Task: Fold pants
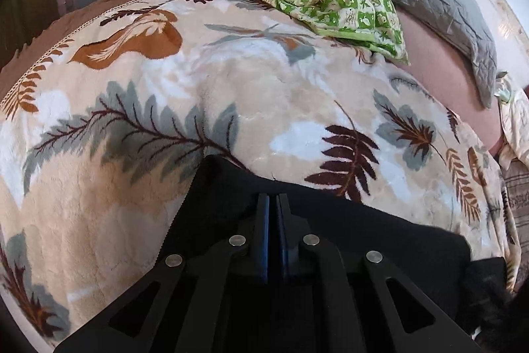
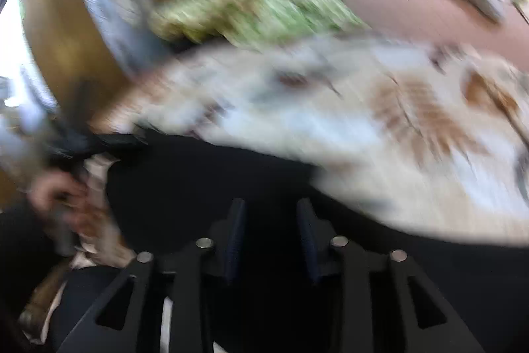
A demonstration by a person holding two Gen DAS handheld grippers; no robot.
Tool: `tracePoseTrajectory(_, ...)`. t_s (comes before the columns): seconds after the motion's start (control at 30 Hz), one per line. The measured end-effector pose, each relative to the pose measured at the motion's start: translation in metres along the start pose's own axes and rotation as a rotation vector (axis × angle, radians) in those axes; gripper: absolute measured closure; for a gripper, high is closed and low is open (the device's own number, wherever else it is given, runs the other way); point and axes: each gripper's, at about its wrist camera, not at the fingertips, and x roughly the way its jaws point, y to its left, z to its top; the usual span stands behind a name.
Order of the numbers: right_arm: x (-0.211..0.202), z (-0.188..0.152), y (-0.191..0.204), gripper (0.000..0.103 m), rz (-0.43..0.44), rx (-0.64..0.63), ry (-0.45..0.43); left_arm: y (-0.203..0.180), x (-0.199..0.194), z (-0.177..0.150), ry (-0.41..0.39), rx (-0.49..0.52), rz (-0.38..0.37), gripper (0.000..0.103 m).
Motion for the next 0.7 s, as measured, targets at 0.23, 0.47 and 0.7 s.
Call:
tracePoseTrajectory(0.23,-0.080,-0.001,-0.016,0.052,-0.025,0.054,-0.114,-0.013,-0.032,0.010,0.028,-0.008,-0.022,0.065)
tracePoseTrajectory(0.47,-0.161,-0.052,-0.088,0.030,-0.305,0.047,-0.162,-0.090,-0.084,-0.039,-0.020,0.244,-0.220,0.032)
tracePoseTrajectory(0.7,-0.143,-0.097,-0.152,0.028,-0.214,0.259,-0.056,-0.114,-0.030,-0.062,0.244,0.428,-0.110,0.034)
